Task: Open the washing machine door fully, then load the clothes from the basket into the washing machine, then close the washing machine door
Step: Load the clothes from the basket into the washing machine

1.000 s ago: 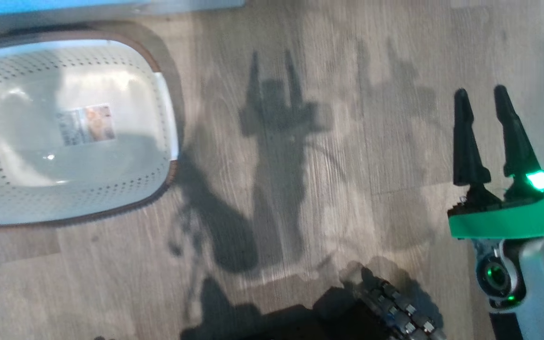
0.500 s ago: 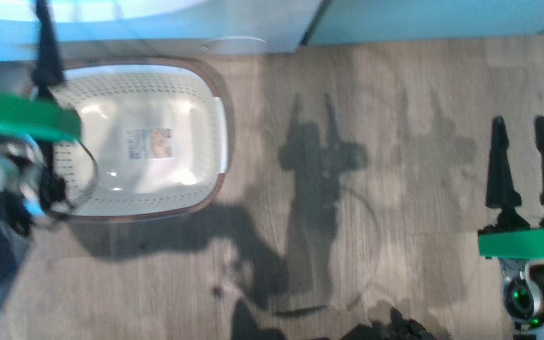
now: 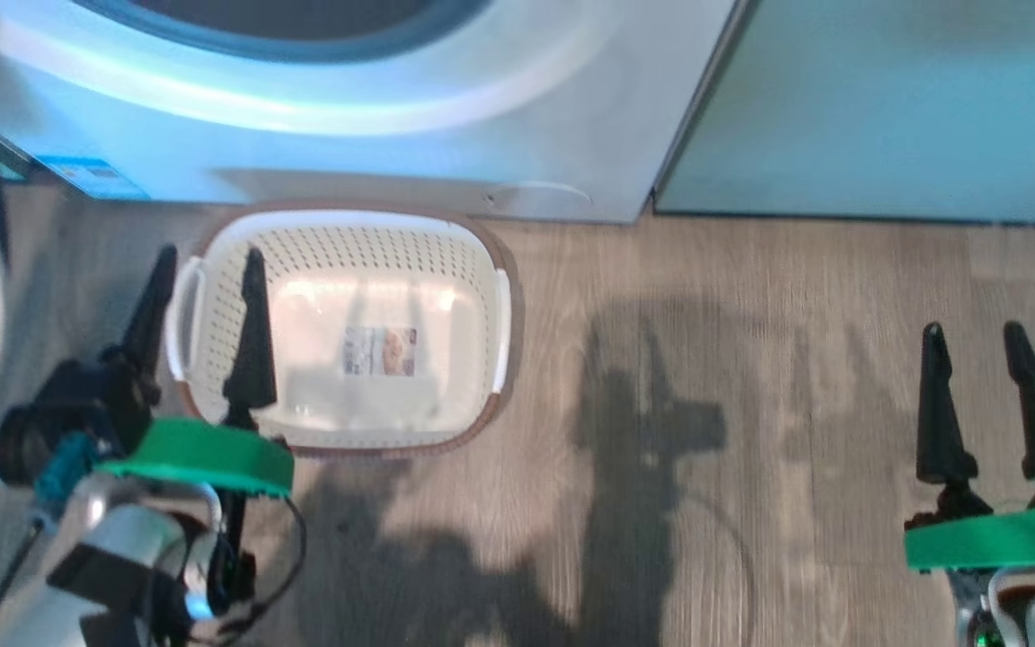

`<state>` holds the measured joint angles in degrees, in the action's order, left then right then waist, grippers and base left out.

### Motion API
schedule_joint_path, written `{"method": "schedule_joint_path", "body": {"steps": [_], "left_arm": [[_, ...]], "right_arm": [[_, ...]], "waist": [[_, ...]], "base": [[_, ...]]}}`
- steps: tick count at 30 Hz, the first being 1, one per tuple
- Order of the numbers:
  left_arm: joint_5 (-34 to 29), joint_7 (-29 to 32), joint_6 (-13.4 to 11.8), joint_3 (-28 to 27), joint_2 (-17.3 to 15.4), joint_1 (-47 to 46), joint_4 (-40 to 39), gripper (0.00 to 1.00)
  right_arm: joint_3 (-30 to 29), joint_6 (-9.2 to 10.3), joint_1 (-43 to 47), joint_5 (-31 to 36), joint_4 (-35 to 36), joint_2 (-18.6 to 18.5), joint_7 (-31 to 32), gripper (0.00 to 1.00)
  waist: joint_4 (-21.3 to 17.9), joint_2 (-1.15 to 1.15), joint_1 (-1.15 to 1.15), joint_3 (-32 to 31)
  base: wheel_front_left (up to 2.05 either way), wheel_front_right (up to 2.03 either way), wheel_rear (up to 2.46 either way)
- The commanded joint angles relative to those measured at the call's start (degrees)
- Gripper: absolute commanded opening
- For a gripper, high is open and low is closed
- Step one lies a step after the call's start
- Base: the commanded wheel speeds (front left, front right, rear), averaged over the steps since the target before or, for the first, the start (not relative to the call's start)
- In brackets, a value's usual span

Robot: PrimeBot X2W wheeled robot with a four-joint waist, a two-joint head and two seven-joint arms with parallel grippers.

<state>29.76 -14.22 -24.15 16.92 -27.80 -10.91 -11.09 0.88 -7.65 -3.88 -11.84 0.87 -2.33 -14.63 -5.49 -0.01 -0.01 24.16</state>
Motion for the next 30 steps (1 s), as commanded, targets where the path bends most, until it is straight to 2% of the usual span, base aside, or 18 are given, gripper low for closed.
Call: {"method": "schedule_joint_path", "body": {"steps": [1,9,17,30], "left_arm": [[-0.5,-0.5,-2.3,-2.0,-0.7,0.2,-1.9,1.00],[-1.3,-0.7,-1.2,-1.2,2.3,6.0,-0.5,1.00],[-2.1,-0.8,1.9,-0.3,4.2,9.8,1.3,1.00],[-2.8,-0.8,3.6,-1.0,4.9,13.6,2.5,1.00]], "right_arm": [[0.9,0.16,0.8,0.7,1.4,-0.5,-0.4,1.00],[0.9,0.16,4.2,1.8,0.7,-0.5,-0.4,1.00],[1.9,0.16,7.2,2.5,1.0,-0.5,0.9,1.00],[2.6,0.16,10.8,2.5,2.9,-0.5,2.8,1.00]], "waist": [[1.9,0.01,0.01,-3.3],[2.5,0.01,0.01,-9.7],[1.6,0.01,0.01,-15.2],[-0.2,0.01,0.01,-20.2]], "base": [[0.00,0.00,0.00],[0.00,0.00,0.00],[0.00,0.00,0.00],[0.00,0.00,0.00]]}}
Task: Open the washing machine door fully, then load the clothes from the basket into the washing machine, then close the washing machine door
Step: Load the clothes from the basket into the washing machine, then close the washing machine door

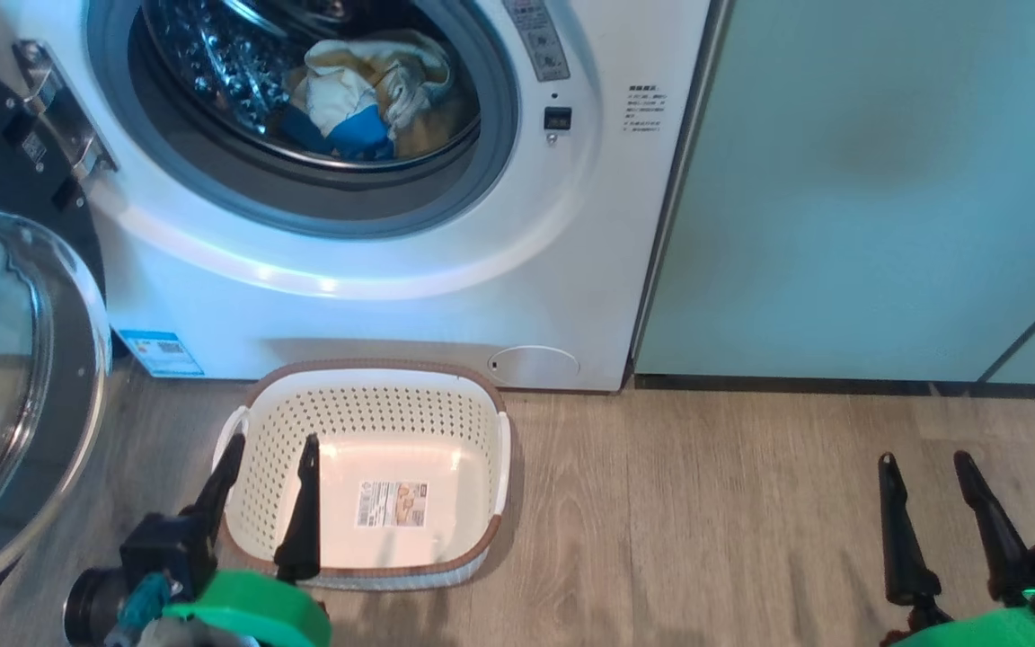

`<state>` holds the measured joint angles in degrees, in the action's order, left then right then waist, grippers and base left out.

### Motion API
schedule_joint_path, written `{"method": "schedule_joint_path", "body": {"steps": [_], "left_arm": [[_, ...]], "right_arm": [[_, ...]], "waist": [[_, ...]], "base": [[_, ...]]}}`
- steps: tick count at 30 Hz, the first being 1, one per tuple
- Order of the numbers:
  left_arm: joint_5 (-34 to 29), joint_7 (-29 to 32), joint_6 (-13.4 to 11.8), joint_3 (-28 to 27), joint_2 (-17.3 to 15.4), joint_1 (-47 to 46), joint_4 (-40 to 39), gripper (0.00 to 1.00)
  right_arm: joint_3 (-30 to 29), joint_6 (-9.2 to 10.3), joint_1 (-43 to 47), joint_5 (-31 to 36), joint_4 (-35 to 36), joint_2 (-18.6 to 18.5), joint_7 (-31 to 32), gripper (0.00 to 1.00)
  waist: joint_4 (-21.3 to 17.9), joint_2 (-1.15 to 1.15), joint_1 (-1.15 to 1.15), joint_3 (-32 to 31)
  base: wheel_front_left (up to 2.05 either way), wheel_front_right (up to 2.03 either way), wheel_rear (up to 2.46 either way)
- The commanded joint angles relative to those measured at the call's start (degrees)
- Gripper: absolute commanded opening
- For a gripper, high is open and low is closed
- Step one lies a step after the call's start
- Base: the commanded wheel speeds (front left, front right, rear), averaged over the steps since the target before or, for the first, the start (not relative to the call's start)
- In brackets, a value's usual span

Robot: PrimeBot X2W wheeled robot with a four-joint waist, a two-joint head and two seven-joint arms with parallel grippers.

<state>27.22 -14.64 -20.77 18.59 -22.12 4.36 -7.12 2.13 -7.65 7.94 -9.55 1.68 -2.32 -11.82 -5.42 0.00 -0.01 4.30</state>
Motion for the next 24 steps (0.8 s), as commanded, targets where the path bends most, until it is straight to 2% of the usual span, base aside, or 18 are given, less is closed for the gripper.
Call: {"method": "schedule_joint_path", "body": {"steps": [1,24], "left_arm": [[-0.3,-0.4,0.2,-2.7,-0.7,-1.6,-1.5,1.00],[0.0,-0.3,0.4,-2.1,-0.9,-1.9,-1.1,1.00]], "right_arm": [[1.3,0.16,-1.0,0.3,2.1,-0.6,0.0,1.00],[1.2,0.16,-0.7,0.0,2.6,-0.6,0.3,1.00]], "waist": [[-0.2,0.00,0.01,-0.3],[-0.5,0.00,0.01,-0.7]], "base": [[0.00,0.00,0.00],[0.00,0.00,0.00]]}}
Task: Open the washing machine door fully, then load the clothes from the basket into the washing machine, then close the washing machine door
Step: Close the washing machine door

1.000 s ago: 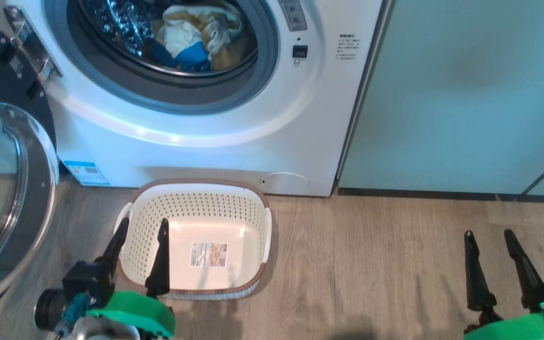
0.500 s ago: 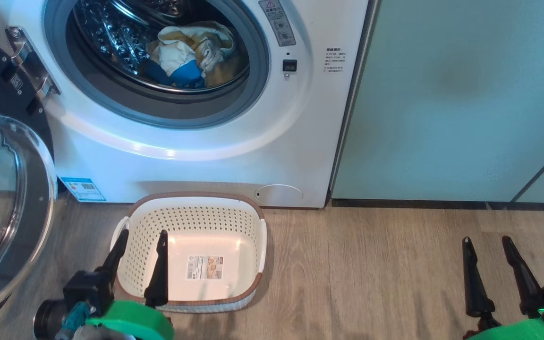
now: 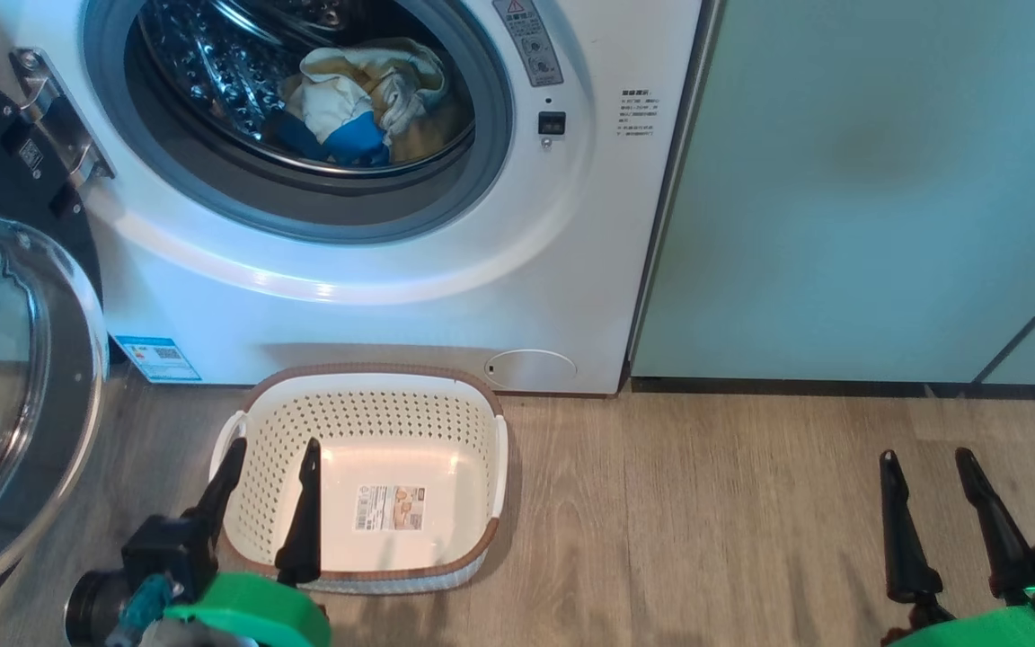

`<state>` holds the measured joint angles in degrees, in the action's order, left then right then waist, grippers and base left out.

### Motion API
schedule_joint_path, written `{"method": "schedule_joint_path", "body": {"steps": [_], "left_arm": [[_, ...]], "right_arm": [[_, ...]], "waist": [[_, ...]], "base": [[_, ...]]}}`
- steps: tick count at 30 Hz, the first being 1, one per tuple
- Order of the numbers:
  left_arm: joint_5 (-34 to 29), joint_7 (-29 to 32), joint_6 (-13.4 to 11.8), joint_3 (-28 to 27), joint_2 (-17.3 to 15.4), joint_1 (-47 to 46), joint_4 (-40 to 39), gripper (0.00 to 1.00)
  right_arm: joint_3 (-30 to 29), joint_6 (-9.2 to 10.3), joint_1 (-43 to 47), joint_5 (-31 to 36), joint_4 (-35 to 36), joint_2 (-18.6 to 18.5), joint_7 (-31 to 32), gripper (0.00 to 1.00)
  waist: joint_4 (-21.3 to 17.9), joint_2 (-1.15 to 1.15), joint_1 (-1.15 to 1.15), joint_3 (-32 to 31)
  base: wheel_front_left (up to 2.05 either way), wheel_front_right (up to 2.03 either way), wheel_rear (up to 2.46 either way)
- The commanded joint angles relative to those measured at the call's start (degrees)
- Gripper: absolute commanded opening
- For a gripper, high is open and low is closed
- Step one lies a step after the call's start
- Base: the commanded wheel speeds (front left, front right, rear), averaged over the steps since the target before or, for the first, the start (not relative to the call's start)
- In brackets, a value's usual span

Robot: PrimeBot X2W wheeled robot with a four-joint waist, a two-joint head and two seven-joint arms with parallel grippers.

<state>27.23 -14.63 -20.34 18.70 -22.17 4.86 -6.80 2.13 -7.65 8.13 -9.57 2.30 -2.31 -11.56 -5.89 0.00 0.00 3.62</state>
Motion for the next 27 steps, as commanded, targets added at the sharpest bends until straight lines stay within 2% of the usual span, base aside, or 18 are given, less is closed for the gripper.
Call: {"method": "schedule_joint_path", "body": {"steps": [1,12,27], "left_arm": [[0.0,-0.3,0.0,-2.2,-0.8,-2.5,-1.4,1.00],[-0.6,-0.3,-0.1,-1.9,-0.8,-3.0,-1.3,1.00],[-1.0,-0.3,0.6,-1.7,-0.8,-3.7,-0.9,1.00]], "right_arm": [[1.1,0.16,-0.9,0.0,2.0,-0.6,0.0,1.00],[1.2,0.16,-1.1,-0.3,1.8,-0.6,-0.2,1.00],[1.2,0.16,-1.4,-0.3,1.5,-0.6,-0.4,1.00]], "waist": [[0.0,0.00,0.00,0.0],[0.0,0.00,0.00,0.3],[0.6,0.00,0.00,0.7]], "base": [[0.00,0.00,0.00],[-0.59,0.59,0.00],[-1.89,1.89,0.00]]}}
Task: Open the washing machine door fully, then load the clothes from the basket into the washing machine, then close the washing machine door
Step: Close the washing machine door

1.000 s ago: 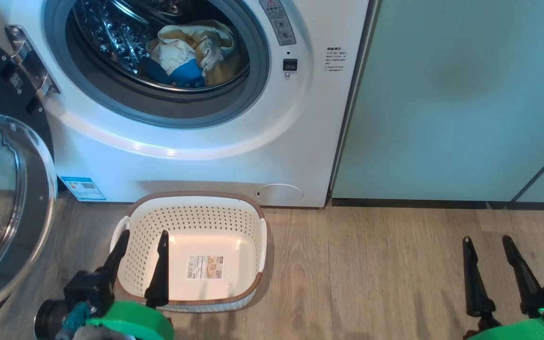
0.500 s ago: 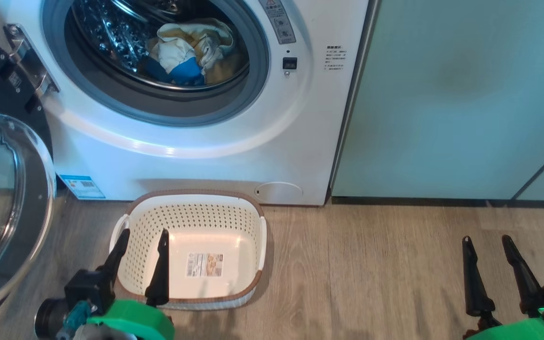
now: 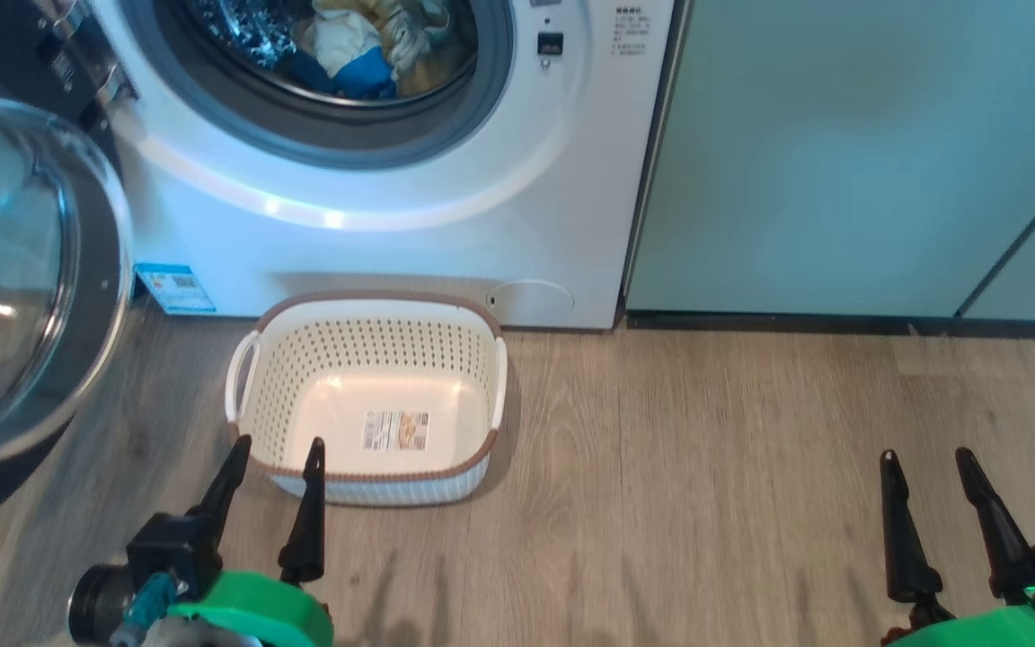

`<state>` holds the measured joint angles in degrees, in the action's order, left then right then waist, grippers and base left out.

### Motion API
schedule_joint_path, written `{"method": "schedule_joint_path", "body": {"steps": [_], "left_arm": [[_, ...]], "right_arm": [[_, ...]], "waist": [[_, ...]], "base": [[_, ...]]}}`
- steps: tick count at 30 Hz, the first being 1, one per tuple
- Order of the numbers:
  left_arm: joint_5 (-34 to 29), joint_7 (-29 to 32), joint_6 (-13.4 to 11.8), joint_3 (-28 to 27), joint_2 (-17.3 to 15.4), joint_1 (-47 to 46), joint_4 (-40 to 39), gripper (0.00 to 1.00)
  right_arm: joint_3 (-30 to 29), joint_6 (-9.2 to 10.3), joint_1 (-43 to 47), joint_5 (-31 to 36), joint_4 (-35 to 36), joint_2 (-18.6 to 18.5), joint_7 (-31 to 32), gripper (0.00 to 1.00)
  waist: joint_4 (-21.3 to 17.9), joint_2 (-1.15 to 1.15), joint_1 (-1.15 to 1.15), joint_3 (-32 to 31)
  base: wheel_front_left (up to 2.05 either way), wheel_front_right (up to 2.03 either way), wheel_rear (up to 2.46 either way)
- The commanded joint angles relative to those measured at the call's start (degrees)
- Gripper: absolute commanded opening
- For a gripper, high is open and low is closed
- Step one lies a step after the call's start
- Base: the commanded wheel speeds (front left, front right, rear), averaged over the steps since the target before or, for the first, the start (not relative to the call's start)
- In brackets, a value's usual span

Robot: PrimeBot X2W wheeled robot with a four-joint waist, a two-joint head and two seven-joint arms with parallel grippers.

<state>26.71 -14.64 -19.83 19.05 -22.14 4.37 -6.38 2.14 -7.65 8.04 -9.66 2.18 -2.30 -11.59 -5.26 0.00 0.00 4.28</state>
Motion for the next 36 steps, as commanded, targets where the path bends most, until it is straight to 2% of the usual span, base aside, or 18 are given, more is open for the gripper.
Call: {"method": "schedule_joint_path", "body": {"steps": [1,9,23,30,36], "left_arm": [[-0.5,-0.3,0.1,-2.1,-0.9,-3.2,-1.3,1.00],[-0.8,-0.3,0.5,-2.4,-0.7,-3.4,-1.4,1.00],[-1.3,-0.4,1.4,-2.3,-0.5,-3.3,-0.7,1.00],[-1.7,-0.4,1.5,-2.2,-0.3,-3.3,-0.7,1.00],[-2.2,-0.4,2.0,-2.8,0.0,-3.4,-1.3,1.00]], "right_arm": [[1.1,0.16,-1.4,-0.2,1.6,-0.6,-0.4,1.00],[1.0,0.16,-1.4,-0.2,1.6,-0.6,-0.3,1.00],[0.5,0.16,-1.1,0.0,1.4,-0.6,-0.2,1.00],[0.3,0.16,-0.7,0.2,1.6,-0.6,-0.1,1.00],[-0.3,0.16,-0.4,0.6,1.9,-0.6,0.1,1.00]], "waist": [[0.0,0.00,0.00,0.0],[0.2,0.00,0.00,-0.1],[1.2,0.00,0.00,-0.7],[4.0,0.00,0.00,-0.8],[9.0,0.00,0.00,-0.7]], "base": [[-1.48,1.48,0.00],[-0.87,0.87,0.00],[-0.03,0.03,0.00],[0.00,0.00,0.00],[0.00,0.00,0.00]]}}
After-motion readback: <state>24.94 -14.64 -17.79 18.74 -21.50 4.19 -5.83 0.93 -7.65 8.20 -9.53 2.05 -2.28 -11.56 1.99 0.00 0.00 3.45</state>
